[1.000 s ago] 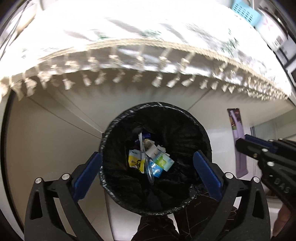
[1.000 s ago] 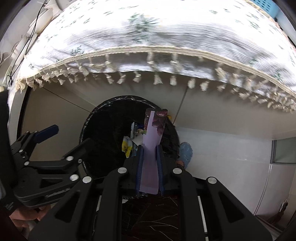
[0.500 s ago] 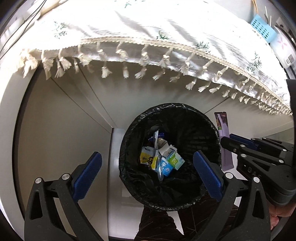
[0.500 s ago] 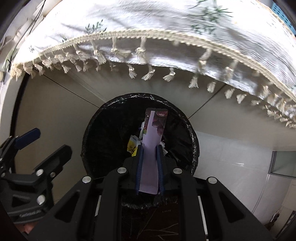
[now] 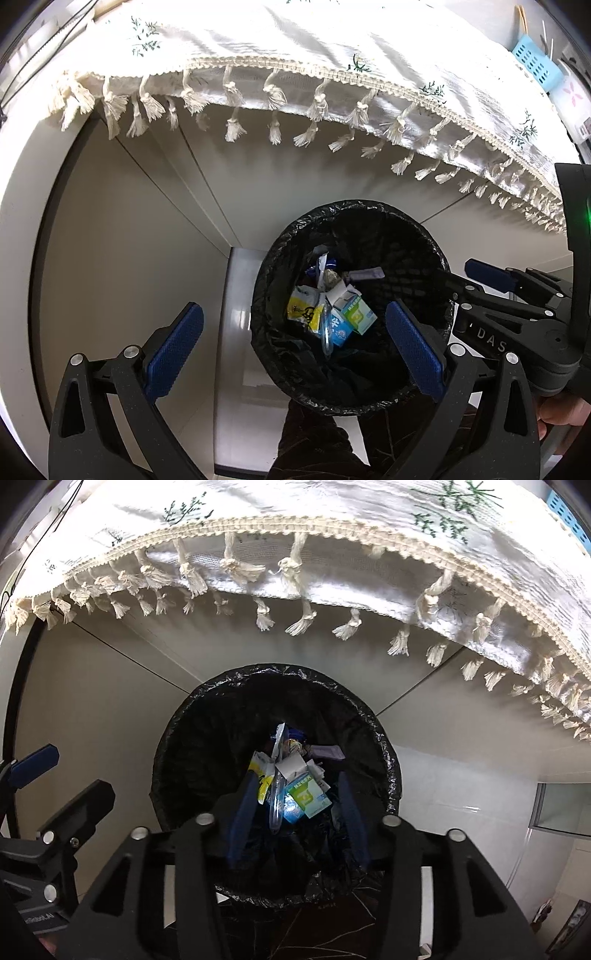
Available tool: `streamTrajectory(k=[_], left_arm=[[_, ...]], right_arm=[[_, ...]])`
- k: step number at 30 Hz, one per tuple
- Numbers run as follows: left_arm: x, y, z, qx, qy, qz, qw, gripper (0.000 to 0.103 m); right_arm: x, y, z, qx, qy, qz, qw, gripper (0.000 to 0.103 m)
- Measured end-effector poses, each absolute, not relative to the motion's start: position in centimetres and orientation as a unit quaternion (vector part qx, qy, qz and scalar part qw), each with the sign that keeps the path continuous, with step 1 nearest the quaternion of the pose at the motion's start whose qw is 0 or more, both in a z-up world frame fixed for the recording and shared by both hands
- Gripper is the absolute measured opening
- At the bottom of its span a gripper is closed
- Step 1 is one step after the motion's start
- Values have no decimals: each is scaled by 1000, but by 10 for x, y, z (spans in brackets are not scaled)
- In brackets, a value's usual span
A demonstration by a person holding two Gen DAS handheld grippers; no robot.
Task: Collect trash
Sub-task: 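Raise both open tools back above the table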
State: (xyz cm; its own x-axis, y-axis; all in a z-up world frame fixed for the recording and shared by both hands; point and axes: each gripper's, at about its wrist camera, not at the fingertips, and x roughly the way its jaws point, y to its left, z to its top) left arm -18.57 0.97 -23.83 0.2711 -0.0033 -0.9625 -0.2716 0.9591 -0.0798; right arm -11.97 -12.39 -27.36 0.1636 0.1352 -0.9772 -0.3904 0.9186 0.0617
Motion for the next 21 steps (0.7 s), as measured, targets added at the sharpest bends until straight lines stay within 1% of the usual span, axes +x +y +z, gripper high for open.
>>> streamTrajectory(k=[1, 3, 5, 6, 8, 10, 13, 17, 21], left_arm=[[-185, 9, -239, -114, 598, 85, 789, 97], [-184, 6, -239, -113, 598, 82, 789, 97], [-183, 4, -238, -113, 597, 79, 790, 97], [-182, 3, -236, -114, 596, 77, 791, 97], [-181, 2, -230, -115, 594, 72, 793, 97], [-179, 1, -220, -119, 589, 66, 797, 97], [-173, -2, -201, -116, 579, 62, 805, 97], [-167, -6, -176, -103, 564, 58, 817, 97], [-160, -8, -155, -105, 555, 45, 824, 97]], right_arm=[[-120, -125, -272, -103, 622, 172, 757, 53], [-117, -129, -267, -101, 618, 171, 761, 59], [-116, -133, -260, -102, 613, 165, 766, 68], [-115, -135, -254, -100, 609, 163, 770, 70], [-112, -141, -243, -100, 601, 157, 777, 79], [-111, -145, -232, -99, 593, 156, 784, 81], [-109, -153, -213, -100, 577, 148, 797, 88], [-107, -166, -186, -89, 559, 139, 813, 91], [-102, -171, -155, -92, 537, 132, 828, 92]])
